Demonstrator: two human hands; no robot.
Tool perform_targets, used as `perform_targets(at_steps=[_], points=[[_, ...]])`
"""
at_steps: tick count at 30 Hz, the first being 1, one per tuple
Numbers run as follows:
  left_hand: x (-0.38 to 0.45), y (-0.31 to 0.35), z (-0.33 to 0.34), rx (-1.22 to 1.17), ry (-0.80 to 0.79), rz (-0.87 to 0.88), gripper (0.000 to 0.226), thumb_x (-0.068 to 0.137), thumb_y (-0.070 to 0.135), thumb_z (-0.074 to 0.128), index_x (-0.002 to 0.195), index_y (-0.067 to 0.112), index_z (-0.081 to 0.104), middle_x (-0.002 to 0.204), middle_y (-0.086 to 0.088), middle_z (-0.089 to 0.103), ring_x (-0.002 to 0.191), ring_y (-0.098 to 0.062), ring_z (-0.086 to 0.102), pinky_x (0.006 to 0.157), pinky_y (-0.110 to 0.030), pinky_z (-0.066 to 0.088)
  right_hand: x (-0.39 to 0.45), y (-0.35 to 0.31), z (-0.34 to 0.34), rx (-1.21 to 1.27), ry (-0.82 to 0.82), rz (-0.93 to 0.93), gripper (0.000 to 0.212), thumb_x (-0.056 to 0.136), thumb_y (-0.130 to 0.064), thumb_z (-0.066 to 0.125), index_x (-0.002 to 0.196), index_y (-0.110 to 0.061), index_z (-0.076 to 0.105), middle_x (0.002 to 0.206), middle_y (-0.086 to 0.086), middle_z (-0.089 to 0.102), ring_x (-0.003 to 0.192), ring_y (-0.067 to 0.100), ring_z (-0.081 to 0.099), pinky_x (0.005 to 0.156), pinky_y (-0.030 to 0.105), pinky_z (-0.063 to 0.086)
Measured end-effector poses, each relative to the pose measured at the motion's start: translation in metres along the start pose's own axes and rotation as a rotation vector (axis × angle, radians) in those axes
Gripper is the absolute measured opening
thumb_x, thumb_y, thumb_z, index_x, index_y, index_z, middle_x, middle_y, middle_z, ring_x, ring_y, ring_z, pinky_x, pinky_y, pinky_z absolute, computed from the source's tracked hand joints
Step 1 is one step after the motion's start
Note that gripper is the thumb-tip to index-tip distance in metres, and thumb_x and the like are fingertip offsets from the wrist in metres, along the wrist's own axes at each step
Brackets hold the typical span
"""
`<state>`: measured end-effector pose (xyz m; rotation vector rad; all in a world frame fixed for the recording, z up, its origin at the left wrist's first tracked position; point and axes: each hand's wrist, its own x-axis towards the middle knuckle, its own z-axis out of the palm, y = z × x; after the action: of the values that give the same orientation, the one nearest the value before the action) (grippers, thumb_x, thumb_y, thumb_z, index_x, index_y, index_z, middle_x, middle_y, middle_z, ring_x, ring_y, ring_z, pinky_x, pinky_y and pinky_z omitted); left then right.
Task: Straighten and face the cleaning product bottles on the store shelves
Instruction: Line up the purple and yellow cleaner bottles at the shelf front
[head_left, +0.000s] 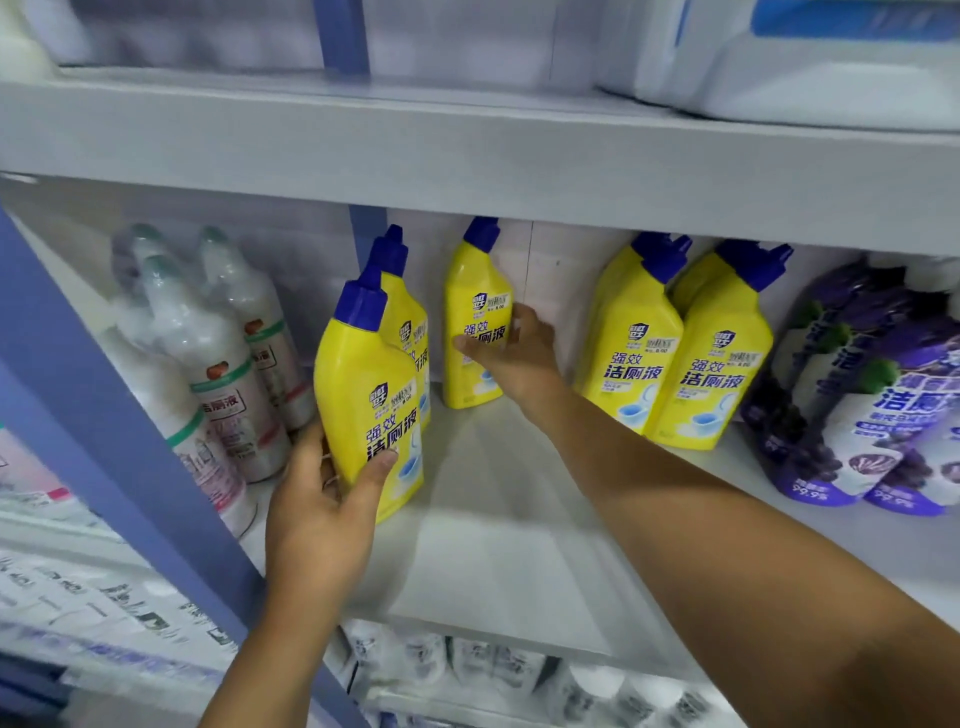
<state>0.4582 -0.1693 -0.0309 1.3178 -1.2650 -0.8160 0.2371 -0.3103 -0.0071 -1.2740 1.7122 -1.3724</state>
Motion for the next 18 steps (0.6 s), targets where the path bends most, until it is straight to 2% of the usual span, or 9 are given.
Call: perform_targets(at_steps=[1,3,5,9,11,14,18], points=[[0.000,0.001,0.000,-0.002,-0.008,0.002,0.045,0.083,0.041,0.077,0.124,0.038,0.060,0.105,0.026,0.074,0.095,0.002,0.072,0.083,-0.031,0.055,0.000,-0.002,-0.002,0.013,-0.009,0.015,0.075,0.042,-0.063,0.089,0.104,-0.037,0.056,0.117,0.003,0.062,0.104,0.021,0.068,0.083,0.043,0.062],[0.001,0.000,0.000,-0.003,-0.026,0.001,0.042,0.085,0.035,0.078,0.123,0.035,0.061,0.102,0.029,0.074,0.091,0.006,0.071,0.079,-0.024,0.053,-0.004,-0.004,-0.005,0.089,-0.038,0.037,0.064,0.059,-0.039,0.096,0.108,-0.024,0.058,0.112,0.009,0.070,0.092,0.021,0.073,0.070,0.040,0.064],[0.005,-0.001,-0.001,-0.037,-0.060,-0.024,0.040,0.086,0.027,0.078,0.122,0.031,0.062,0.101,0.024,0.075,0.091,0.004,0.072,0.078,-0.023,0.052,-0.006,-0.002,-0.008,0.167,-0.082,0.037,0.056,0.071,-0.020,0.092,0.114,-0.013,0.057,0.109,0.009,0.073,0.090,0.024,0.075,0.071,0.041,0.064],[0.009,-0.001,-0.005,-0.108,-0.156,-0.062,0.033,0.089,0.010,0.075,0.117,0.024,0.064,0.103,0.014,0.078,0.094,-0.002,0.073,0.078,-0.021,0.056,-0.022,-0.005,-0.019,0.072,-0.123,-0.014,0.041,0.076,-0.025,0.087,0.112,-0.021,0.066,0.106,-0.003,0.076,0.096,0.017,0.073,0.091,0.042,0.060],[0.005,0.002,-0.002,-0.156,-0.189,-0.068,0.033,0.088,0.004,0.072,0.115,0.022,0.065,0.103,0.013,0.078,0.092,-0.001,0.074,0.071,-0.013,0.056,-0.039,-0.003,-0.032,0.055,-0.112,-0.020,0.033,0.076,-0.027,0.086,0.105,-0.023,0.069,0.102,-0.002,0.077,0.094,0.018,0.074,0.091,0.044,0.060],[-0.006,0.010,0.015,-0.224,-0.226,-0.069,0.031,0.087,0.000,0.069,0.110,0.021,0.067,0.107,0.007,0.078,0.090,-0.002,0.074,0.070,-0.011,0.055,-0.073,0.001,-0.066,0.083,-0.110,-0.059,0.028,0.078,-0.022,0.084,0.102,-0.021,0.071,0.099,-0.002,0.079,0.092,0.017,0.075,0.089,0.044,0.060],[-0.018,0.029,0.060,-0.277,-0.329,-0.022,0.031,0.089,-0.003,0.066,0.116,0.011,0.066,0.102,0.009,0.079,0.086,0.000,0.074,0.069,-0.011,0.054,-0.114,0.002,-0.141,0.082,-0.086,-0.084,0.021,0.084,-0.013,0.080,0.098,-0.026,0.071,0.088,-0.018,0.078,0.085,0.001,0.073,0.074,0.016,0.056]])
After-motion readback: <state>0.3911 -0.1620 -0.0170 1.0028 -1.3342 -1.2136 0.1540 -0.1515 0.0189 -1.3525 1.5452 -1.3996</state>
